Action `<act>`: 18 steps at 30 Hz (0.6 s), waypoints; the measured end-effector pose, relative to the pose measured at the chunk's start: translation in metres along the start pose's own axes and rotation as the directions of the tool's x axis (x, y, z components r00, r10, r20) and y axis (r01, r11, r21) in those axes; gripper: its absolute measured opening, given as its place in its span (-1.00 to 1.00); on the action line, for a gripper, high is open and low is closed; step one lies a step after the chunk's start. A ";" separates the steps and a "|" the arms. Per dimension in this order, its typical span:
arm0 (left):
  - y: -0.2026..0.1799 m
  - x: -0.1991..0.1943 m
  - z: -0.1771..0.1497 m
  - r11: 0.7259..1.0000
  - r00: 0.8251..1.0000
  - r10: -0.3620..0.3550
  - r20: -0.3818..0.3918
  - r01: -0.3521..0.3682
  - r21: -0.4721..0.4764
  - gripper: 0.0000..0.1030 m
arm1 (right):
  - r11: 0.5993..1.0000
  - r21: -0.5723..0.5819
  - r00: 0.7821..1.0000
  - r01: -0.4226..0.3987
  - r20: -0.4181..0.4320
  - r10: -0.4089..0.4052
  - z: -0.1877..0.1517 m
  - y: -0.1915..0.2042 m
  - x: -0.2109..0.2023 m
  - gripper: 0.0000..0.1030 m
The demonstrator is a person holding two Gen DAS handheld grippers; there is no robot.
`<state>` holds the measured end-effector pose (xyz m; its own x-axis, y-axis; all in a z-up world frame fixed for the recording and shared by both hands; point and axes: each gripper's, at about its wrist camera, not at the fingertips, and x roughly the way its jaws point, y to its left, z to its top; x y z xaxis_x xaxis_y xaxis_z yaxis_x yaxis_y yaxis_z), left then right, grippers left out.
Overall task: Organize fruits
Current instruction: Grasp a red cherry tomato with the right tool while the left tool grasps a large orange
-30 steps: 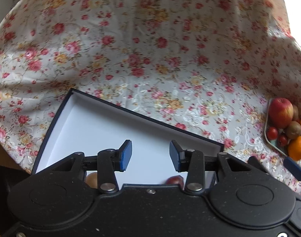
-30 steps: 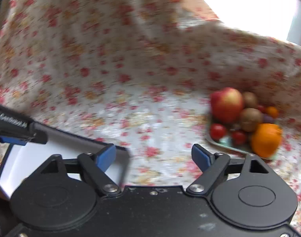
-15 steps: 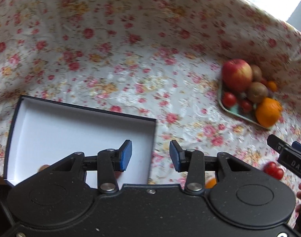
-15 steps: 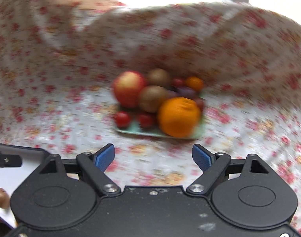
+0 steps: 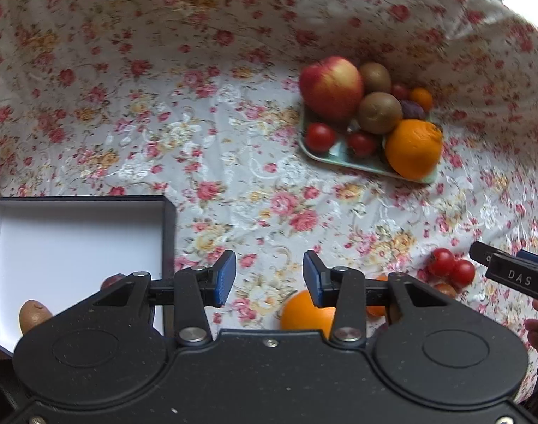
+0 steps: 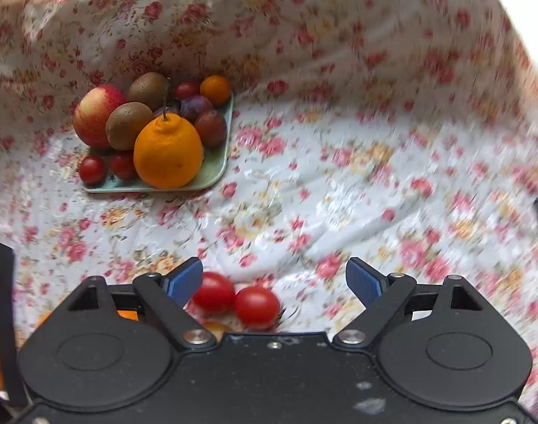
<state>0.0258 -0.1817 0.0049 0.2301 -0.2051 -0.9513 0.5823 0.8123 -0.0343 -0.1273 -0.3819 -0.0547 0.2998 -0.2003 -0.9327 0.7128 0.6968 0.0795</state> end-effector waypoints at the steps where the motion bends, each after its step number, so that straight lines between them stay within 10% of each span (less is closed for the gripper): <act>1: -0.005 0.002 -0.001 1.000 1.000 0.003 -0.004 -0.003 0.012 -0.03 | 0.999 0.024 0.999 -0.028 -0.018 0.029 -0.001 -0.006 0.003 0.80; 18: -0.047 0.027 -0.020 0.994 0.996 0.009 -0.086 0.001 0.110 -0.03 | 0.999 -0.004 0.996 0.033 -0.087 -0.033 -0.014 -0.009 0.036 0.83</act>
<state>-0.0116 -0.2147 -0.0258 0.1674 -0.1502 -0.9744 0.6644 0.7474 -0.0010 -0.1315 -0.3859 -0.0940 0.2196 -0.1626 -0.9619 0.7198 0.6925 0.0473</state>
